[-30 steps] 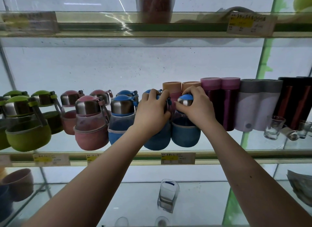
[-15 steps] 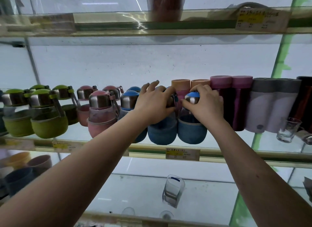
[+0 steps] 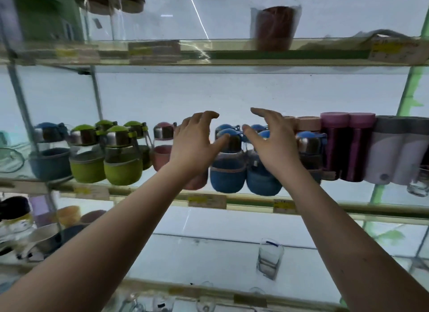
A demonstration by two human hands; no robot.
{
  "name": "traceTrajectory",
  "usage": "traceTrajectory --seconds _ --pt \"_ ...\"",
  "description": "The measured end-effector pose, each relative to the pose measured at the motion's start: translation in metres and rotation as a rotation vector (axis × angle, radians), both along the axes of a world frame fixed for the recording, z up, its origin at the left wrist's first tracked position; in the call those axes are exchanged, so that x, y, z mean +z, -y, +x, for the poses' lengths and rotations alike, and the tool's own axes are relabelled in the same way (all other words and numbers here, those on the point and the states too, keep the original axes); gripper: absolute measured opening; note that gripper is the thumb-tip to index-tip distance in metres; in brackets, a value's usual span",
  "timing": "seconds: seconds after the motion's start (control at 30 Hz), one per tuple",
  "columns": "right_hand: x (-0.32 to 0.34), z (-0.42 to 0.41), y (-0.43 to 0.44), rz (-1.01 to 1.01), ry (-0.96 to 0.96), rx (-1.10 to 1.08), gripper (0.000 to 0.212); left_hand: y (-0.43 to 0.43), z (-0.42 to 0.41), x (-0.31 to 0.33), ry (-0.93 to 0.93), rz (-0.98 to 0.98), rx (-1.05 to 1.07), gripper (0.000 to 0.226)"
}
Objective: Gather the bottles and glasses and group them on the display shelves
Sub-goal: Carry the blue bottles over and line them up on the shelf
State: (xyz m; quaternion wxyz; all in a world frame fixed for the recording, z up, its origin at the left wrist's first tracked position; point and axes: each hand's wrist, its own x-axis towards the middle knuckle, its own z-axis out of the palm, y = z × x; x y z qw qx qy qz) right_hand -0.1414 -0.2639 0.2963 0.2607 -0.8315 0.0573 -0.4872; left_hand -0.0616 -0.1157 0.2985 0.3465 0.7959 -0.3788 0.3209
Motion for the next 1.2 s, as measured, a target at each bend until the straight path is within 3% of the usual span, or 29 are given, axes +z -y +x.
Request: traceTrajectory --seconds 0.23,0.47,0.83,1.2 --pt "-0.017 0.032 -0.145 0.146 0.057 0.204 0.036 -0.136 0.013 -0.015 -0.326 -0.361 -0.228 0.053" --pt "-0.027 0.059 -0.278 0.168 0.035 0.33 0.042 -0.271 0.02 -0.035 -0.307 -0.422 -0.202 0.029" --pt "-0.033 0.097 -0.398 0.117 -0.075 0.472 0.04 -0.396 0.05 -0.053 -0.313 -0.484 -0.05 0.038" --pt "-0.038 0.211 -0.47 0.187 -0.06 0.575 0.037 -0.464 0.153 -0.067 -0.3 -0.468 0.065 0.038"
